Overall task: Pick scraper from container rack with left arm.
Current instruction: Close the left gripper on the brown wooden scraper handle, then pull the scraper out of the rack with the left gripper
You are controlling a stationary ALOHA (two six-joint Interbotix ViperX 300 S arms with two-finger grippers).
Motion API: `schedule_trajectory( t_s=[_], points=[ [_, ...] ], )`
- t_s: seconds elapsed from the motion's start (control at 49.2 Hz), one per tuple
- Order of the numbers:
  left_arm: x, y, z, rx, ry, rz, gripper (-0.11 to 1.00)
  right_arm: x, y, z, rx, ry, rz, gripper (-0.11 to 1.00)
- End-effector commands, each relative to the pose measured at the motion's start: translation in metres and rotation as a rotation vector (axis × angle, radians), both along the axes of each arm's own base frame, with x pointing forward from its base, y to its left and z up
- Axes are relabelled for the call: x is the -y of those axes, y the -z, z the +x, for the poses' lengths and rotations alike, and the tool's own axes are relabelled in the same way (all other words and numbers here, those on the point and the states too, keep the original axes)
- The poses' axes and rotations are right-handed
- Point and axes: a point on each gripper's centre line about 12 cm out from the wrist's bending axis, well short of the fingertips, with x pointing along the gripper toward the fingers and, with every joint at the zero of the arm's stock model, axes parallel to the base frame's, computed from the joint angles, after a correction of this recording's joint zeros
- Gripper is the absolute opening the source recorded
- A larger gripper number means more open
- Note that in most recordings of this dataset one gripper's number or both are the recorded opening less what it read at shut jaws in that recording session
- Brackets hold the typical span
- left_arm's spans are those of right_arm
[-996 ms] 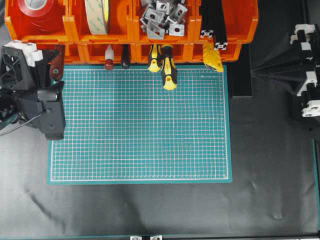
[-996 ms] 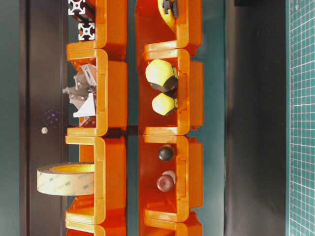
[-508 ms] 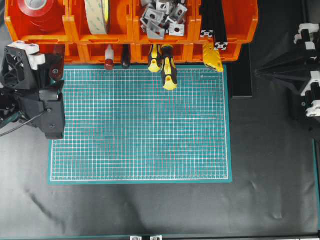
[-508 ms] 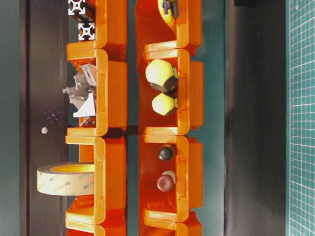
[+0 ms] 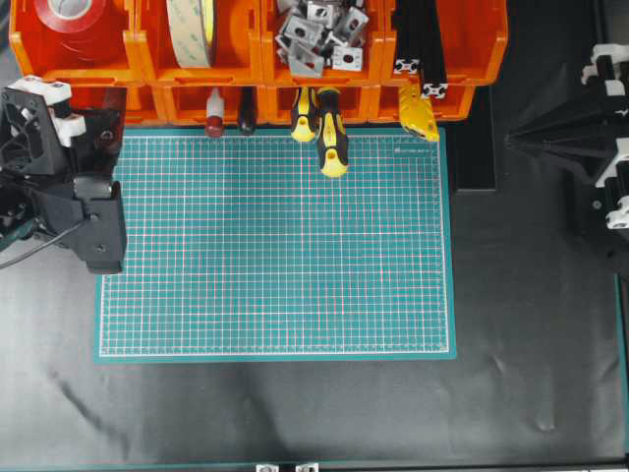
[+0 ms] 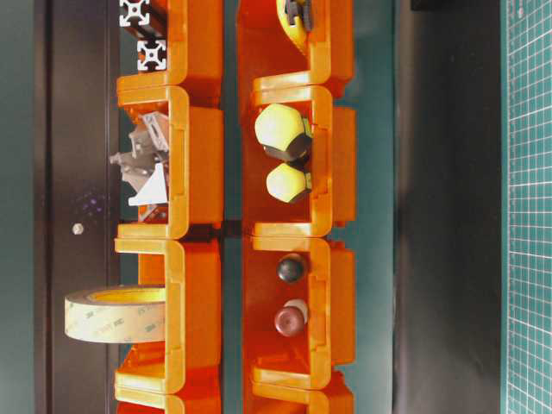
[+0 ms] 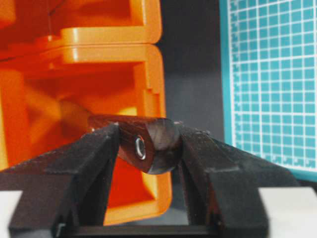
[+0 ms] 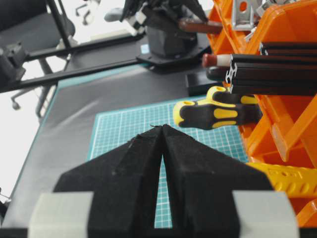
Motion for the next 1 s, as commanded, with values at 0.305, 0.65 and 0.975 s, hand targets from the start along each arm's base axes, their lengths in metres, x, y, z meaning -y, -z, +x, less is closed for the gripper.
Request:
schedule_trajectory(
  t_s=[0.305, 0.65, 0.975],
  points=[
    [0.043, -0.085, -0.011, 0.062, 0.077, 0.042, 0.21, 0.001, -0.012, 0.002, 0.028, 0.005, -0.002, 0.00],
    [0.103, -0.137, -0.027, 0.196, 0.303, -0.073, 0.20, 0.004, -0.015, -0.001, 0.041, 0.022, 0.001, 0.00],
    [0.150, -0.143, -0.001, 0.206, 0.381, -0.084, 0.20, 0.006, -0.020, -0.007, 0.063, 0.033, 0.002, 0.00]
  ],
)
